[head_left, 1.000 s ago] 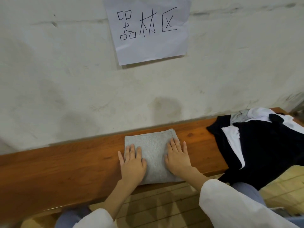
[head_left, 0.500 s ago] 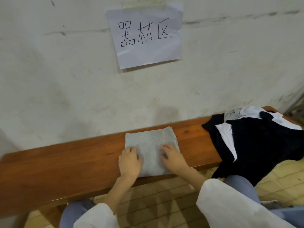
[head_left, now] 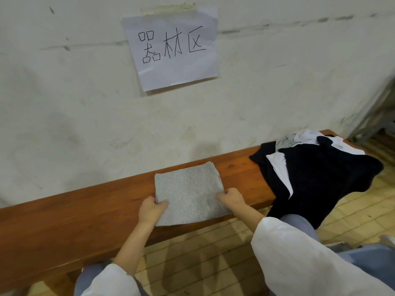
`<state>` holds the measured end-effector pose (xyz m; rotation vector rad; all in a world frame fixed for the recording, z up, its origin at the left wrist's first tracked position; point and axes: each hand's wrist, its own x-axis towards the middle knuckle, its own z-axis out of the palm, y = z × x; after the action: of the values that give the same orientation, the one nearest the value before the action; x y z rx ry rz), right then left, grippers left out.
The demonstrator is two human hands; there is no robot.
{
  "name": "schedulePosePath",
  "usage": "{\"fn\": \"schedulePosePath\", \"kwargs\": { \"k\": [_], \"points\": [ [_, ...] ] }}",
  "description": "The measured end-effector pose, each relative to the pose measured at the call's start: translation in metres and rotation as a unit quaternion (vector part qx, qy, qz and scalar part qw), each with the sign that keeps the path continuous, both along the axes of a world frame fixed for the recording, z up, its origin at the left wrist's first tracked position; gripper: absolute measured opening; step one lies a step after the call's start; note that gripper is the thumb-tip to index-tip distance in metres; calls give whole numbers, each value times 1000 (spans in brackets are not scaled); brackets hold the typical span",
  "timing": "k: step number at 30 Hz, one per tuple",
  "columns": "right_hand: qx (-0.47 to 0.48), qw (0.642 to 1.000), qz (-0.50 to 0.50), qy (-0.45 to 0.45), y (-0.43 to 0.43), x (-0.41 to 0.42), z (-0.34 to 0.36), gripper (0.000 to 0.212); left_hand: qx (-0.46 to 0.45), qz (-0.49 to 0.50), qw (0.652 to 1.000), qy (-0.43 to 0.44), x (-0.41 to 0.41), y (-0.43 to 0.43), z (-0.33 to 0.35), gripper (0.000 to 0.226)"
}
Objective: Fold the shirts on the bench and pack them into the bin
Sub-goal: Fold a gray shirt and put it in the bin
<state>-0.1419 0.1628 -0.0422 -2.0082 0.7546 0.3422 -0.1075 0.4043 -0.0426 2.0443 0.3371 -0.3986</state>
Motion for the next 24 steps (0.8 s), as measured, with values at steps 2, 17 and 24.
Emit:
{"fn": "schedulePosePath", "kwargs": {
  "k": [2,17,24],
  "points": [
    [-9,999,-21,-36,2,-2,0,32,-120,50,991,40,-4,-1,4,35],
    [-8,922,-304,-241,-171,-154,51,38,-191,-116,973,-55,-62,-213,55,23],
    [29,838,-491,-235,-264,-291,20,31,-156,-292,943,15,-135,-374,43,23]
  ]
}}
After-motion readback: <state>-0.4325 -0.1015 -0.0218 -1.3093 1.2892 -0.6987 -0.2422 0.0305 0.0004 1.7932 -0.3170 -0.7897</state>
